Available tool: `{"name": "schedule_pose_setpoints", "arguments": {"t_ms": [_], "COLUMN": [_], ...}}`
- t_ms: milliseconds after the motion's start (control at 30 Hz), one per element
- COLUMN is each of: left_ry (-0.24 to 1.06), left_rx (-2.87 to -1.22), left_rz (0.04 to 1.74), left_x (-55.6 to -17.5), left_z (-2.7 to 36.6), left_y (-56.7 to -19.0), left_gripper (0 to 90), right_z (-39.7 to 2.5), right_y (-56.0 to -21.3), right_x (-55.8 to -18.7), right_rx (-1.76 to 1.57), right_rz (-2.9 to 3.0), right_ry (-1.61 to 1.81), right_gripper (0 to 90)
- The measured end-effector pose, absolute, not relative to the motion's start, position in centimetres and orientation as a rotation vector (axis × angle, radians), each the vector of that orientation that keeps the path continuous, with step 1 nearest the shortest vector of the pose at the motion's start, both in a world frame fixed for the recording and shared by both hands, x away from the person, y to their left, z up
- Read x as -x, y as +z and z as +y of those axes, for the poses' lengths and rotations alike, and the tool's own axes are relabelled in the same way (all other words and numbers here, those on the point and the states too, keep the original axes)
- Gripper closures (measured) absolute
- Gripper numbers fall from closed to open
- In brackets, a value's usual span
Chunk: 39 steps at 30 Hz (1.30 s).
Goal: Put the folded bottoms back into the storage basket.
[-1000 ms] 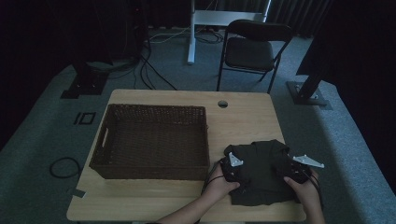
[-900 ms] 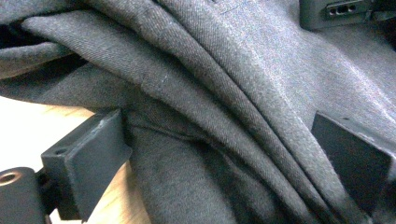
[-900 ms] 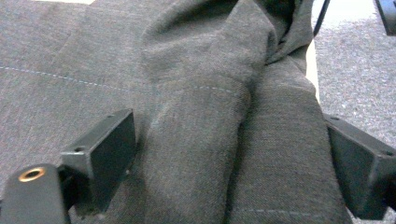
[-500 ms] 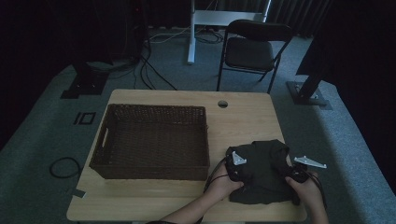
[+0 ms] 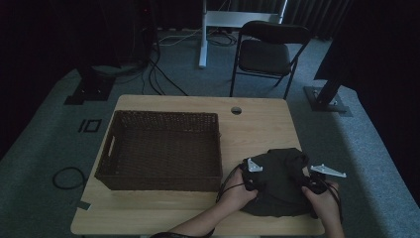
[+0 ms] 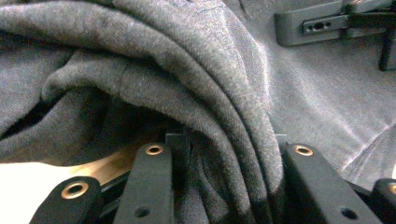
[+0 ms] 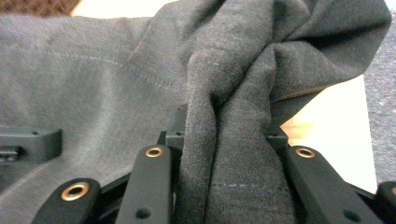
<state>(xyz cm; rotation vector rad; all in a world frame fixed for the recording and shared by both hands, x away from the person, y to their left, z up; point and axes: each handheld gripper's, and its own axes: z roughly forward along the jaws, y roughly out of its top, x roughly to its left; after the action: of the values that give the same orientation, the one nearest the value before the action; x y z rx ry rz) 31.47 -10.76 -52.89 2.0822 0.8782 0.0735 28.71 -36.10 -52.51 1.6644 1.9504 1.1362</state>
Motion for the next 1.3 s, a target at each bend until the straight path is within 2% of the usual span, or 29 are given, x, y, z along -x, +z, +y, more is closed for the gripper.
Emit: {"name": "schedule_pose_setpoints", "arguments": {"t_ms": [800, 1300], "left_ry": [0.110, 0.175], "left_rx": [-2.050, -2.058], "left_rz": [0.793, 0.764], "left_x": [-31.9, -33.0], "left_z": [-9.2, -6.0], "left_y": [-45.2, -40.6], "left_gripper": [67.2, 67.2], "right_z": [-35.9, -33.1], "right_y": [-45.8, -42.0], "right_x": [-28.1, -29.5], "right_rx": [-1.598, -1.523], "right_rz": [1.856, 1.847], "right_ry": [1.312, 1.368], "right_gripper": [65.9, 66.0]}}
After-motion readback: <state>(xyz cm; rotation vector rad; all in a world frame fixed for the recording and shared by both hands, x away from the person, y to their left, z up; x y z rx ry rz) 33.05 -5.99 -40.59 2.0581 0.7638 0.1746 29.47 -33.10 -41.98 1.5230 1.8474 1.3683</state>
